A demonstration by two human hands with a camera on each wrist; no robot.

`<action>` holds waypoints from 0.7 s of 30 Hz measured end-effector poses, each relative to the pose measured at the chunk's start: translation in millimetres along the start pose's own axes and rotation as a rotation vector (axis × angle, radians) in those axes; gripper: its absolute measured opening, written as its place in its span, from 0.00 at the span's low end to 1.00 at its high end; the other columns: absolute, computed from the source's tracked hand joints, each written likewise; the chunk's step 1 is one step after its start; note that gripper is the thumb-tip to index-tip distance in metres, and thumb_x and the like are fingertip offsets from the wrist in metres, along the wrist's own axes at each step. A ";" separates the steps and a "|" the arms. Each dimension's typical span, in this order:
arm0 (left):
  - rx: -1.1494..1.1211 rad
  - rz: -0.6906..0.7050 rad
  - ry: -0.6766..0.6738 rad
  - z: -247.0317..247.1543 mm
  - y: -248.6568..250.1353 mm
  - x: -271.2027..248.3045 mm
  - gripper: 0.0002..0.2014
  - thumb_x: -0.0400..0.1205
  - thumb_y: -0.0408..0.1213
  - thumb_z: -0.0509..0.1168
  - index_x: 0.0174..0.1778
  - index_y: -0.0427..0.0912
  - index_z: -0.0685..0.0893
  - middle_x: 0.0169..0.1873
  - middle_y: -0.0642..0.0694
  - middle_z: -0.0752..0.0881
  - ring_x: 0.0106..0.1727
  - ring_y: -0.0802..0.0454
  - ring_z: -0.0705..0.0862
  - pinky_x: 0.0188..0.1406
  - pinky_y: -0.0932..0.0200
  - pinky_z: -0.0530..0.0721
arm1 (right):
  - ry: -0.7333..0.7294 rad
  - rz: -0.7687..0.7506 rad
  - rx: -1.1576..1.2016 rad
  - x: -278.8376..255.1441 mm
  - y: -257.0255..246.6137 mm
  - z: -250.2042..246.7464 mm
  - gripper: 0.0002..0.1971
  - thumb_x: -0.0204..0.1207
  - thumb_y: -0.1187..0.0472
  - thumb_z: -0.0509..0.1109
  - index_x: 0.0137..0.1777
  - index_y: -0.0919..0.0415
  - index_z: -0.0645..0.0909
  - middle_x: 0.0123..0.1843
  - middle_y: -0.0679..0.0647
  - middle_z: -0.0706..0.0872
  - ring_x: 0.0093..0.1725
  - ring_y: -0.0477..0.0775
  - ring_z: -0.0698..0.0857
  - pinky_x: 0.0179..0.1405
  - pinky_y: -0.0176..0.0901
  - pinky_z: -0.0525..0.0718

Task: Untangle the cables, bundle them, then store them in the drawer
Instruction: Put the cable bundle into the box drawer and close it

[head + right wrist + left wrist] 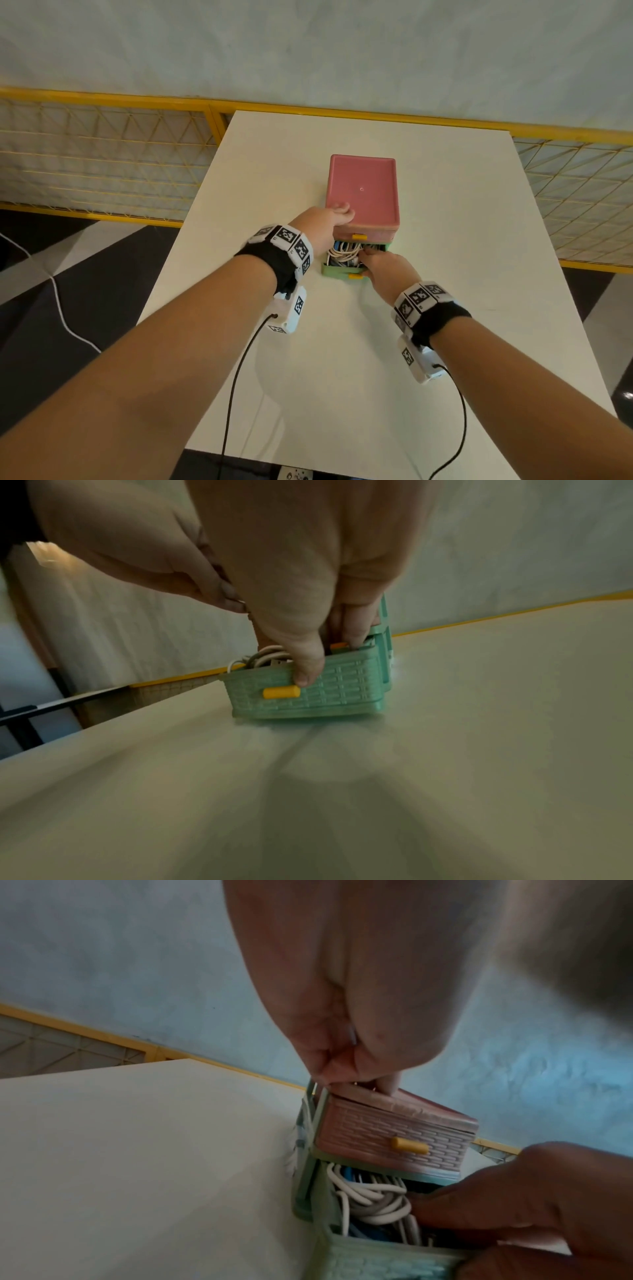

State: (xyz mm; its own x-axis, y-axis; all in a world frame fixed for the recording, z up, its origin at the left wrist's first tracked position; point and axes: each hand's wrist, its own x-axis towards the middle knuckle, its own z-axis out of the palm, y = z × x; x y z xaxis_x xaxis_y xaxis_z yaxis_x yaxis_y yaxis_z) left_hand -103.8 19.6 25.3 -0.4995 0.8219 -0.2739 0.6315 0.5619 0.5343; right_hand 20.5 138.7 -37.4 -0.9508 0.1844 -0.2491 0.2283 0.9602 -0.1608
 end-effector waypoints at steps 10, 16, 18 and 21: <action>-0.274 -0.216 0.441 77.6 -39.1 -23.3 0.15 0.82 0.24 0.59 0.61 0.33 0.86 0.55 0.34 0.84 0.54 0.38 0.84 0.55 0.60 0.77 | 0.016 0.003 0.040 0.4 -0.5 7.3 0.19 0.81 0.68 0.59 0.71 0.63 0.70 0.72 0.58 0.75 0.64 0.61 0.81 0.61 0.48 0.78; 0.058 -0.172 0.423 88.6 -29.2 -14.1 0.15 0.80 0.22 0.59 0.59 0.32 0.85 0.54 0.36 0.82 0.56 0.38 0.80 0.50 0.50 0.77 | 0.048 -0.013 0.047 -4.1 -1.8 9.4 0.24 0.80 0.71 0.59 0.76 0.64 0.65 0.77 0.61 0.69 0.69 0.60 0.77 0.66 0.45 0.74; 0.185 -0.146 0.400 89.3 -26.6 -15.3 0.18 0.76 0.19 0.61 0.61 0.31 0.84 0.54 0.36 0.82 0.55 0.36 0.79 0.50 0.48 0.77 | 0.057 -0.010 0.050 -4.8 -3.1 10.2 0.25 0.80 0.72 0.58 0.77 0.65 0.63 0.79 0.62 0.67 0.72 0.60 0.75 0.69 0.45 0.72; 0.445 -0.032 0.314 87.1 -22.4 -17.7 0.19 0.59 0.19 0.70 0.48 0.29 0.88 0.40 0.37 0.84 0.40 0.38 0.83 0.35 0.52 0.80 | 0.088 -0.010 0.060 -5.3 -3.8 13.5 0.26 0.80 0.72 0.58 0.78 0.66 0.62 0.80 0.62 0.65 0.74 0.61 0.73 0.71 0.44 0.70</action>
State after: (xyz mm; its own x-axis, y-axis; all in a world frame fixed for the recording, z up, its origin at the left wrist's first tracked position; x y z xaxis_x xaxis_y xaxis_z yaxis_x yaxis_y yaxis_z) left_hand -57.4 0.6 -51.5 -0.6330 0.7742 0.0043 0.7688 0.6279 0.1210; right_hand 27.6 131.3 -48.4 -0.9671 0.1955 -0.1631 0.2288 0.9483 -0.2199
